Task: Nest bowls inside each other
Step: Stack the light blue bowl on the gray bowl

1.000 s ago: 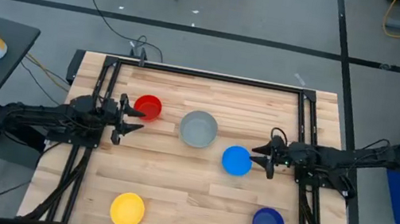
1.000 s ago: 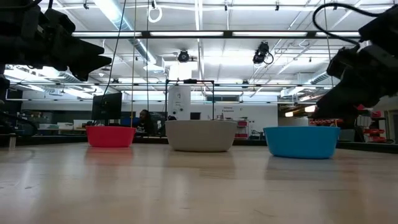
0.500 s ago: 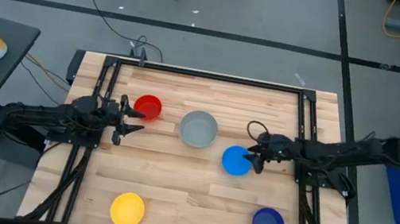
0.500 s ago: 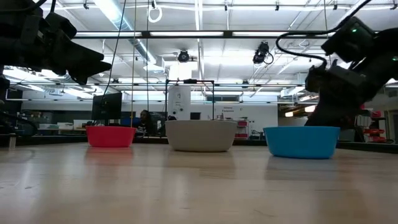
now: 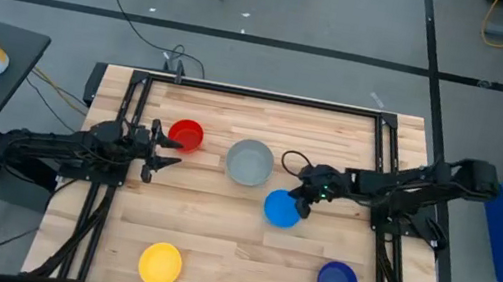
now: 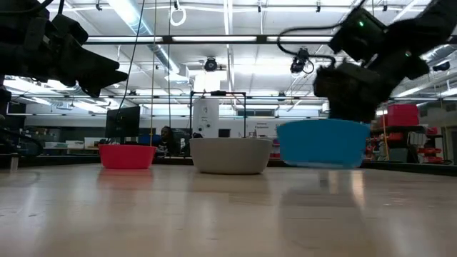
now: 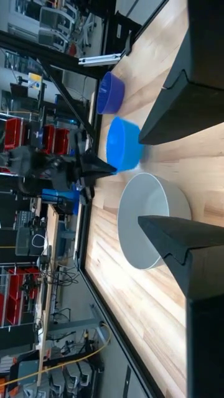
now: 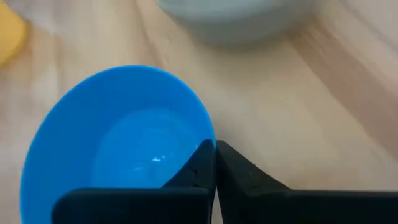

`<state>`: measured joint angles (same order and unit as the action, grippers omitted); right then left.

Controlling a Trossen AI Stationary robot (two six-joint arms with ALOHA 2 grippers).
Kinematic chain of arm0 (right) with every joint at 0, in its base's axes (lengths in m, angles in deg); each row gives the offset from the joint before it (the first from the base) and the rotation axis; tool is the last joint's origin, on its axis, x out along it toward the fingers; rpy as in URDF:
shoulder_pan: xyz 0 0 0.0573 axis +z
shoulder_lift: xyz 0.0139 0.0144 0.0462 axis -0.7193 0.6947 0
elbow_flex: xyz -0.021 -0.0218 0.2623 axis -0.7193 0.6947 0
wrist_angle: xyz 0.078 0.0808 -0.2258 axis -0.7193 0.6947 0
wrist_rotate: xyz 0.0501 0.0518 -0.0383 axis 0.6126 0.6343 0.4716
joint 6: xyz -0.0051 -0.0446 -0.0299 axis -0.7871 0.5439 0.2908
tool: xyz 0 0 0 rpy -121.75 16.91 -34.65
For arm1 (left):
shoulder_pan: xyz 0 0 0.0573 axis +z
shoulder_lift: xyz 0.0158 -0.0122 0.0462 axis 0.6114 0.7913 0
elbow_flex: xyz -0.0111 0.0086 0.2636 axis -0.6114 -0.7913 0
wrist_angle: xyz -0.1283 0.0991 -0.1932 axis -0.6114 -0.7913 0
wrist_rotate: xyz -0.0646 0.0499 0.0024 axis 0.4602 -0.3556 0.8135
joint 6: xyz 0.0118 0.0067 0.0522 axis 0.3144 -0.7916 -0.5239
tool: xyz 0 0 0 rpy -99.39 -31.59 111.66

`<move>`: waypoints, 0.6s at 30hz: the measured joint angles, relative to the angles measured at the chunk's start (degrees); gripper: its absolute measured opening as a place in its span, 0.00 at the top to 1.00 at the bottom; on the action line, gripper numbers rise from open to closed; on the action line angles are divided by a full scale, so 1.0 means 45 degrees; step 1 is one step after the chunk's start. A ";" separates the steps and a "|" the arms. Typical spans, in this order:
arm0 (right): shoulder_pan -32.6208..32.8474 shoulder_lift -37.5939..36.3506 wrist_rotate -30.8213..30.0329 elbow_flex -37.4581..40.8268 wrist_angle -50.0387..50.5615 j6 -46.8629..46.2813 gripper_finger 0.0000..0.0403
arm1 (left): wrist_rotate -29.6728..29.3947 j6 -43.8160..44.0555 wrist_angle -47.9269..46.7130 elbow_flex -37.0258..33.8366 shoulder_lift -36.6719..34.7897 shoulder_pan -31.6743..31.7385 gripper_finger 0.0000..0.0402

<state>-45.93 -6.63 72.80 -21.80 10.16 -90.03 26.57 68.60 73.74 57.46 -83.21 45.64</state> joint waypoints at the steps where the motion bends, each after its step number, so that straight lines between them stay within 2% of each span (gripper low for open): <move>1: 0.0111 0.0045 0.0000 -0.0354 -0.0006 0.0179 0.99 | 0.0001 -0.0003 -0.0002 0.0000 0.0000 0.0000 0.49; 7: 0.0673 0.0038 -0.0600 -0.3155 0.0788 0.1673 0.99 | -0.0168 -0.0026 -0.0024 0.0000 0.0000 0.0000 0.49; 13: -0.0113 0.0629 -0.3267 -0.5866 0.2698 0.3211 1.00 | -0.0324 -0.0026 -0.0034 0.0000 0.0000 0.0000 0.49; 18: -0.1508 0.2951 -0.2430 -0.7265 0.2783 0.3716 1.00 | -0.0324 -0.0026 -0.0029 0.0000 0.0000 0.0001 0.49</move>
<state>-52.71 6.64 61.86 -54.49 22.69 -73.31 25.11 68.49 73.60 57.46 -83.21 45.64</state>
